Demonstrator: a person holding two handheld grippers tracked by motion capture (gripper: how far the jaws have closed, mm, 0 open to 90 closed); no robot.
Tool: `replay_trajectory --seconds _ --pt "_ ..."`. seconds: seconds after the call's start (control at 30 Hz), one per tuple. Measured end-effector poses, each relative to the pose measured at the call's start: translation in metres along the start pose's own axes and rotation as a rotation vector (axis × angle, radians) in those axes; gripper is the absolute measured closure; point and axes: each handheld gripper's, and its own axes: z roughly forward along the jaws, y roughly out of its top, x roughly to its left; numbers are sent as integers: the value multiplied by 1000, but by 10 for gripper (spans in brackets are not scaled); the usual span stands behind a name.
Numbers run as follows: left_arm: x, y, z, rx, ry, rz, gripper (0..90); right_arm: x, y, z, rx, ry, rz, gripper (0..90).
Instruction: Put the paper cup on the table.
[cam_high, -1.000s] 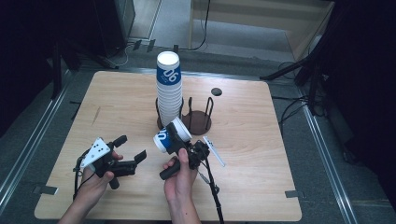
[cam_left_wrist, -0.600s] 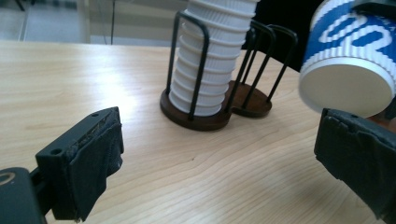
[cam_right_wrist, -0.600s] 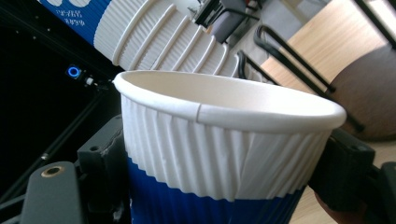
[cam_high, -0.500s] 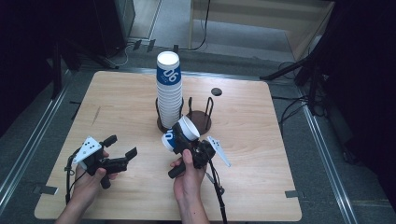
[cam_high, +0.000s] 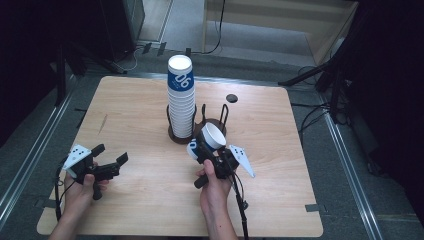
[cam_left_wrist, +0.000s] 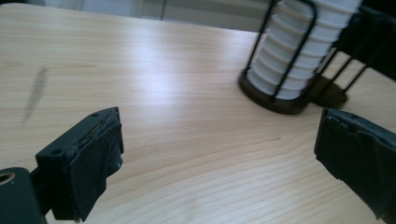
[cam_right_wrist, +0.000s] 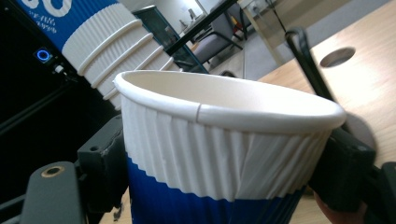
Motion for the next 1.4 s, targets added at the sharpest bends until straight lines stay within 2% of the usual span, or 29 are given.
replay_trajectory --seconds 0.1,0.17,0.33,0.4,0.57,0.63,0.83,1.13,1.4 --pt "7 -1 0 15 30 -8 21 -5 4 -1 -14 -3 -34 190" --pt "11 -2 -1 28 33 -11 0 -7 5 -1 -24 -12 -69 190" --pt "16 -4 -2 45 38 -9 0 -10 6 -1 -66 -39 -196 189" --pt "16 -5 -2 52 33 -9 0 -12 7 -2 -71 -36 -222 189" --pt "18 -10 -1 65 29 11 0 -17 14 -4 -86 -34 -249 189" --pt "19 -11 -1 66 34 3 0 -20 17 -3 -93 -40 -256 188" --pt "21 -14 -1 43 41 -17 0 -31 25 -1 -96 -80 -307 188" --pt "17 -17 -1 49 55 20 0 -47 41 6 -108 -134 -360 188" --pt "18 -17 -1 49 54 8 0 -57 56 14 -122 -184 -426 188"
